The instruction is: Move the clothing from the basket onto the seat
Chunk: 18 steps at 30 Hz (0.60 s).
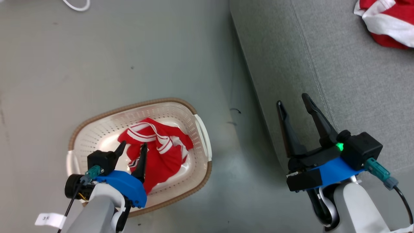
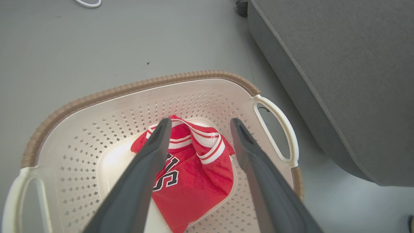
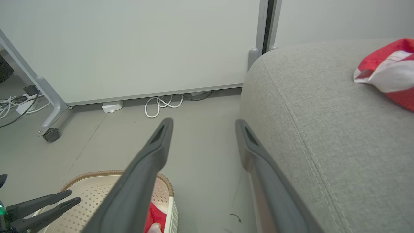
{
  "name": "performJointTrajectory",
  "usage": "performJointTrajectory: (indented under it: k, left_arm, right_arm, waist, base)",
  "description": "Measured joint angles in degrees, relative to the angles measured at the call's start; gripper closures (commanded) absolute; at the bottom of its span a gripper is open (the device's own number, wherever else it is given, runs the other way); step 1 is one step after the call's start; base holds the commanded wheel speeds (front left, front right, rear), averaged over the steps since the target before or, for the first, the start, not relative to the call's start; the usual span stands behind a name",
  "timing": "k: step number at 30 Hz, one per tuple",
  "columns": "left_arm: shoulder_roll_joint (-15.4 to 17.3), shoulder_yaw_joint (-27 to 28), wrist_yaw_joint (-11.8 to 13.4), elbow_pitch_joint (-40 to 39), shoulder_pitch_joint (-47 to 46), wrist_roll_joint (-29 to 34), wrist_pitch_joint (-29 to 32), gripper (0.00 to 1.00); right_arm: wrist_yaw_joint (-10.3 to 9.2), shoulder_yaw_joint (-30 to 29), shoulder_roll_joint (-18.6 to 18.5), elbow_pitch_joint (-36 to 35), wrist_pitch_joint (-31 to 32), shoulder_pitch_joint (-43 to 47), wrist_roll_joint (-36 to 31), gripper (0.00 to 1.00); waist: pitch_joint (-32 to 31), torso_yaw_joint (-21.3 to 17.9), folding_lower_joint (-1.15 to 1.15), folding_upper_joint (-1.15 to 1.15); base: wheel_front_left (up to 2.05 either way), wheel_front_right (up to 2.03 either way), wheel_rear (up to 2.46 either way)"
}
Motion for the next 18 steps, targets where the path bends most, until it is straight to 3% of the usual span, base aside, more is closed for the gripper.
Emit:
performJointTrajectory:
  k: [9, 18]
  left_arm:
    - [2.48, -11.13, -0.01, 7.31, -7.88, -2.67, 2.91, 0.00]
    - [4.61, -17.86, -0.01, 11.40, -15.22, -4.30, 4.91, 0.00]
  right_arm:
    - [0.00, 3.23, 0.00, -1.48, -1.94, -2.14, 1.90, 0.00]
    - [0.00, 5.38, 0.00, -1.58, -3.52, -4.37, 4.07, 0.00]
  waist:
    - [8.41, -3.54, 0.00, 0.00]
    - [15.91, -6.24, -0.01, 0.00]
  base:
    - [0.00, 0.00, 0.00]
    - [0.00, 0.00, 0.00]
